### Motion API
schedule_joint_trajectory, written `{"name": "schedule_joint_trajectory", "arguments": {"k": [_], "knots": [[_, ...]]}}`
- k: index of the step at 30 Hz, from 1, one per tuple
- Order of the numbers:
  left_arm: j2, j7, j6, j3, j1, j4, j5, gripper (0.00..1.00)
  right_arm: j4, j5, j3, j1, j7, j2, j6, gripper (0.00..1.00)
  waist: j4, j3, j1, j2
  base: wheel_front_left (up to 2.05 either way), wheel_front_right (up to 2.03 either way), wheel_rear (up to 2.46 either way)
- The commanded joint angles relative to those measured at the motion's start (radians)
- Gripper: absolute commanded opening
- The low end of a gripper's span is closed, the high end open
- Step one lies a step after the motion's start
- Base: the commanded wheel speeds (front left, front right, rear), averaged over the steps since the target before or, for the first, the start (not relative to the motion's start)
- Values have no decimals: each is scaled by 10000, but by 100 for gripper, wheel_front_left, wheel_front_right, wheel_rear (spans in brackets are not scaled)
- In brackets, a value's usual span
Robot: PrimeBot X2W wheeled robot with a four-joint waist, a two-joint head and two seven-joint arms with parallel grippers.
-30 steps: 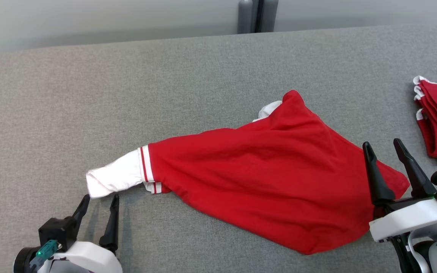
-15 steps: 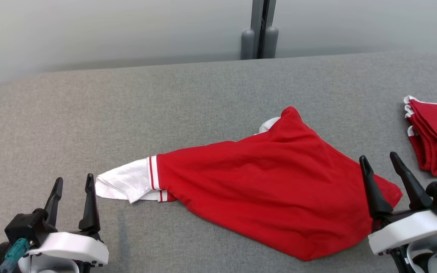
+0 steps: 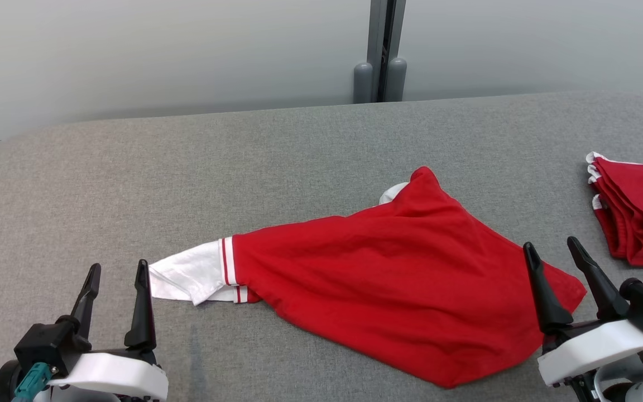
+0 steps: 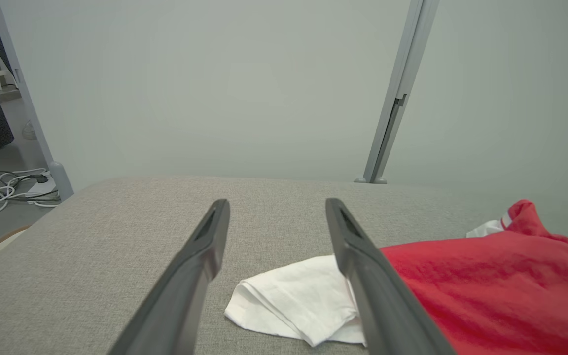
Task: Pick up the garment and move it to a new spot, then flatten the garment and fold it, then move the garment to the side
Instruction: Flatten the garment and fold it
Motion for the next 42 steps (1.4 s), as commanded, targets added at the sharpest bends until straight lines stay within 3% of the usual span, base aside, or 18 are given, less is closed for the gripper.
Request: {"name": "schedule_joint_trajectory", "arguments": {"k": [1,16,20,32,36,42], "knots": [[80,31,101,2,114,-52,45,100,-13,28,-23,117,11,-26,3,100,4,-23,0,-1,0,0,0],[112,89,209,-94,138,-253,25,100,77,46,270,-21,109,-63,3,100,36,-40,0,-1,0,0,0],[120,92,227,-113,106,-281,34,100,214,-110,865,61,287,-277,3,100,43,-10,0,-1,0,0,0],[76,66,208,-204,-207,-298,64,100,924,23,4569,515,1231,-1638,3,100,108,322,0,-1,0,0,0],[38,32,190,-199,-273,-251,40,100,1311,-199,4955,360,1365,-2111,3,100,100,411,0,-1,0,0,0],[28,-5,139,-215,-334,-178,32,100,1937,-648,5080,-113,1128,-2287,3,100,99,512,0,-1,0,0,0]]}}
